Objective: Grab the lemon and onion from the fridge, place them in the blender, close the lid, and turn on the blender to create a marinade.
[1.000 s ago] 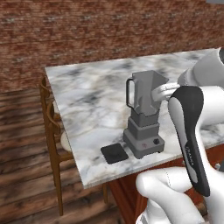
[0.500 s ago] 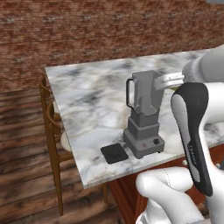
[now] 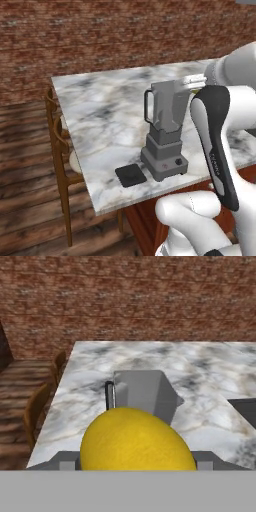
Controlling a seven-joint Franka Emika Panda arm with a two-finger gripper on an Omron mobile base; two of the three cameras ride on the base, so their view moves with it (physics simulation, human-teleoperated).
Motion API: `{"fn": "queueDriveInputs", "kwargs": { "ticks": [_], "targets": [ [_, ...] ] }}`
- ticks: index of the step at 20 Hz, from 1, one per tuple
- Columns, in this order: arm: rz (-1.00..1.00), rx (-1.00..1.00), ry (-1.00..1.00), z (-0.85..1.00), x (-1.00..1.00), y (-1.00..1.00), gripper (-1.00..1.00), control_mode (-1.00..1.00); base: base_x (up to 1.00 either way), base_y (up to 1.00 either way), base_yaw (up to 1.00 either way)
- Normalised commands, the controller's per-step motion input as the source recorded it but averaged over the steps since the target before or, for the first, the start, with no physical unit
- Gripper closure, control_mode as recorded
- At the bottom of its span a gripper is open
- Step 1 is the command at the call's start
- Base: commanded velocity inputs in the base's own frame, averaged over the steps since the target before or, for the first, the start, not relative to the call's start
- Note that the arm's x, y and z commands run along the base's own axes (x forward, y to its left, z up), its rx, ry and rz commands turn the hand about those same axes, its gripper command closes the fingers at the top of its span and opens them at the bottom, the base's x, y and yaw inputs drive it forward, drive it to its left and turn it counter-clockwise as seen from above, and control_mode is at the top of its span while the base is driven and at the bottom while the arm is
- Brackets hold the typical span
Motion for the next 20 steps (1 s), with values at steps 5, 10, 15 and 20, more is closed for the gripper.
{"fn": "queueDriveInputs", "kwargs": {
  "ticks": [5, 10, 15, 20],
  "targets": [
    [0.0, 0.0, 0.08, 0.0, 0.53, 0.0, 1.0, -1.0, 0.0, 0.0, 0.0],
    [0.0, 0.0, 0.1, -0.02, 0.43, 0.0, 1.0, -1.0, 0.0, 0.0, 0.0],
    [0.0, 0.0, 0.09, -0.26, 0.35, 0.0, 1.0, -1.0, 0.0, 0.0, 0.0],
    [0.0, -0.08, 0.13, -0.41, 0.38, -0.01, 1.0, -1.0, 0.0, 0.0, 0.0]
  ]
}}
